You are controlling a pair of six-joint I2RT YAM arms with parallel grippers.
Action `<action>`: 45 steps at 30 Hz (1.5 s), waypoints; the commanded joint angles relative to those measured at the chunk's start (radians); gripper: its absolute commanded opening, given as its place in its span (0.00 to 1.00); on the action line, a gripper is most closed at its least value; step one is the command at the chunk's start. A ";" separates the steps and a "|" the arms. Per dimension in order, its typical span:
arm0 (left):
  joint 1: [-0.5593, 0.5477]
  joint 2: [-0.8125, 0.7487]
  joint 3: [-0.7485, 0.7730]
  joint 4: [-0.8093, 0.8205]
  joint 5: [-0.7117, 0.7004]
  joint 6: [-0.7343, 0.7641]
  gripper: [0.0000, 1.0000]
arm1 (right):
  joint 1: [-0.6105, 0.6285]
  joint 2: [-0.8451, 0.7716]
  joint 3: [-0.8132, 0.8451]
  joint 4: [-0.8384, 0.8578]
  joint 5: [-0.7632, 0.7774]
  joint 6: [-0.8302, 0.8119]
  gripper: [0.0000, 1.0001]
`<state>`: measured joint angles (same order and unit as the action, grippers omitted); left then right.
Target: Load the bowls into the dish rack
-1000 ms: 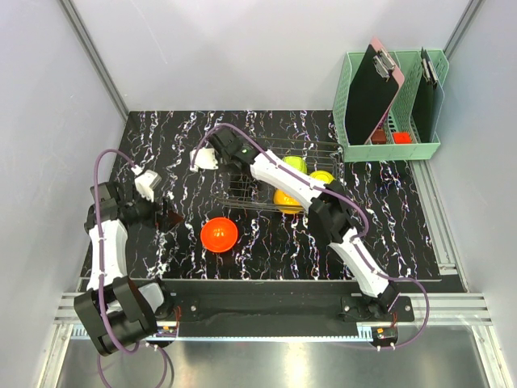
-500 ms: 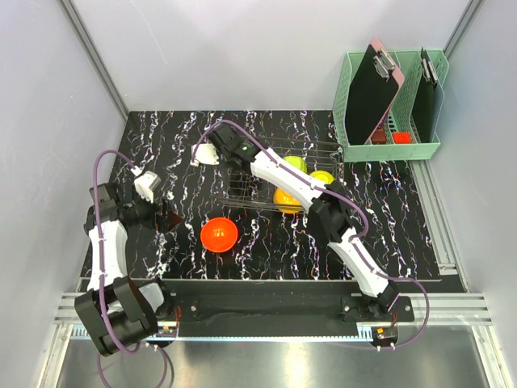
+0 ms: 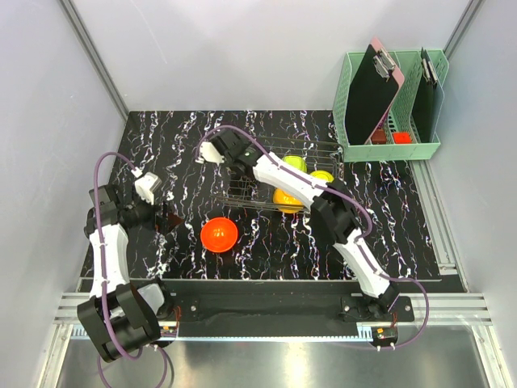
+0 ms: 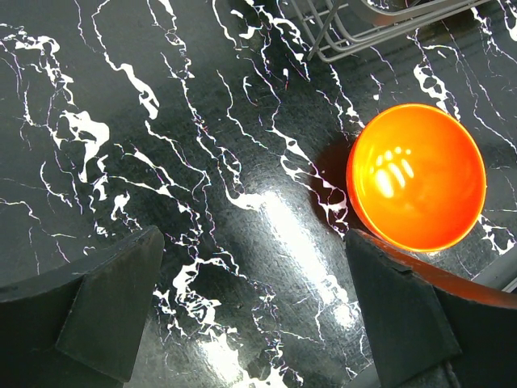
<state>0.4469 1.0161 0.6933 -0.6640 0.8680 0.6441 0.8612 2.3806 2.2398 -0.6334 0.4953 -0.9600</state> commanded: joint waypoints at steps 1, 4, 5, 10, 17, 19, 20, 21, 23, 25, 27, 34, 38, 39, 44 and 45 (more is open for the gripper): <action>0.007 -0.011 0.000 0.007 0.042 0.025 0.99 | -0.008 -0.067 -0.138 0.098 0.054 0.032 0.00; 0.009 -0.011 -0.002 0.006 0.045 0.023 0.99 | -0.010 -0.086 -0.212 0.214 0.089 -0.002 0.00; 0.009 -0.011 -0.002 0.006 0.045 0.022 0.99 | -0.010 -0.089 -0.227 0.265 0.092 -0.011 0.00; 0.009 -0.024 -0.002 0.006 0.039 0.020 0.99 | -0.010 -0.106 -0.273 0.342 0.083 -0.028 0.00; 0.009 -0.013 0.003 0.004 0.035 0.020 0.99 | -0.013 -0.155 -0.321 0.334 0.022 -0.033 0.40; 0.010 -0.007 0.005 0.006 0.039 0.019 0.99 | -0.013 -0.170 -0.335 0.325 -0.003 -0.034 0.52; 0.009 -0.007 0.008 0.006 0.043 0.017 0.99 | -0.011 -0.185 -0.347 0.319 -0.012 -0.037 0.57; 0.010 -0.002 0.009 0.004 0.043 0.016 0.99 | -0.014 -0.195 -0.353 0.316 -0.033 -0.039 0.60; 0.010 0.001 0.012 0.007 0.048 0.014 0.99 | -0.017 -0.224 -0.362 0.314 -0.063 -0.045 0.61; 0.009 0.004 0.018 0.006 0.046 0.011 0.99 | -0.022 -0.241 -0.361 0.314 -0.101 -0.060 0.62; 0.009 0.004 0.021 0.006 0.045 0.011 0.99 | -0.025 -0.270 -0.361 0.311 -0.142 -0.075 0.63; 0.010 0.012 0.035 0.006 0.036 0.009 0.99 | -0.044 -0.305 -0.384 0.299 -0.290 -0.183 0.61; 0.010 0.022 0.041 0.006 0.026 0.011 0.99 | -0.047 -0.271 -0.390 0.299 -0.328 -0.220 0.58; 0.009 0.022 0.041 0.006 0.025 0.008 0.99 | -0.047 -0.264 -0.387 0.301 -0.333 -0.226 0.57; 0.009 0.025 0.040 0.006 0.014 0.012 0.99 | -0.059 -0.225 -0.344 0.316 -0.365 -0.247 0.56; 0.010 0.026 0.038 0.006 0.014 0.012 0.99 | -0.062 -0.219 -0.336 0.314 -0.368 -0.255 0.56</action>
<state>0.4515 1.0374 0.6968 -0.6643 0.8669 0.6464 0.8165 2.1307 1.8549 -0.3340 0.1806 -1.1412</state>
